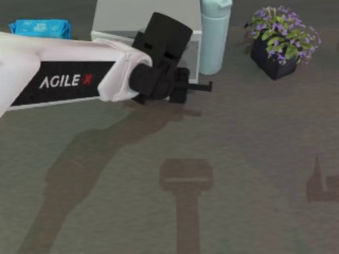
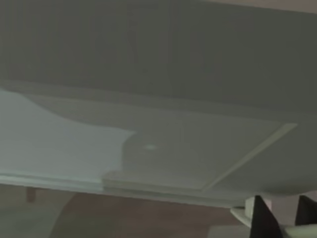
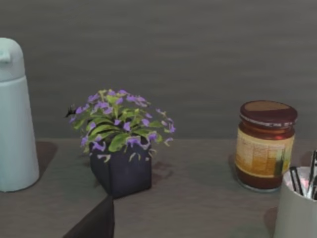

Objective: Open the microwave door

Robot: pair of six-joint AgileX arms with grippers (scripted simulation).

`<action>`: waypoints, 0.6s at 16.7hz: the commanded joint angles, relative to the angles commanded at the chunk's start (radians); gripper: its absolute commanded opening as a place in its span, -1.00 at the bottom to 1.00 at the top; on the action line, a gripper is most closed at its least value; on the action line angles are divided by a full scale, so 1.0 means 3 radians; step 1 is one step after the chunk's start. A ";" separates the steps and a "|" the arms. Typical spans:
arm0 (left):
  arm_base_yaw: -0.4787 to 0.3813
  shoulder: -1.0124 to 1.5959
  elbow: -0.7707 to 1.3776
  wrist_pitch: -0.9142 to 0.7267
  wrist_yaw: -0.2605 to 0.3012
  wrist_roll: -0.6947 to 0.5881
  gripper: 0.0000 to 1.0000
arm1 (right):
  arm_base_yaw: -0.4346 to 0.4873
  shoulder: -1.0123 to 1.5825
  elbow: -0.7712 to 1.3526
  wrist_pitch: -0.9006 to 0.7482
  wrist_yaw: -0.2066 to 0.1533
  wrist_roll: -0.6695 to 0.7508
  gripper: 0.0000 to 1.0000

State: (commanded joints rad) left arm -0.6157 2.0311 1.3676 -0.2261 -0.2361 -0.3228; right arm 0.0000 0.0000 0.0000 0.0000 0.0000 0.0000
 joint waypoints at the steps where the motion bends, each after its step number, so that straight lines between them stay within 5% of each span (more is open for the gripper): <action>1: 0.0000 0.0000 0.0000 0.0000 0.0000 0.0000 -1.00 | 0.0000 0.0000 0.0000 0.0000 0.0000 0.0000 1.00; 10: 0.0037 -0.0124 -0.0179 0.0106 0.0142 0.0173 -1.00 | 0.0000 0.0000 0.0000 0.0000 0.0000 0.0000 1.00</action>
State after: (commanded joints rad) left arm -0.6048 1.9940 1.3139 -0.1944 -0.1935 -0.2708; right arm 0.0000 0.0000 0.0000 0.0000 0.0000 0.0000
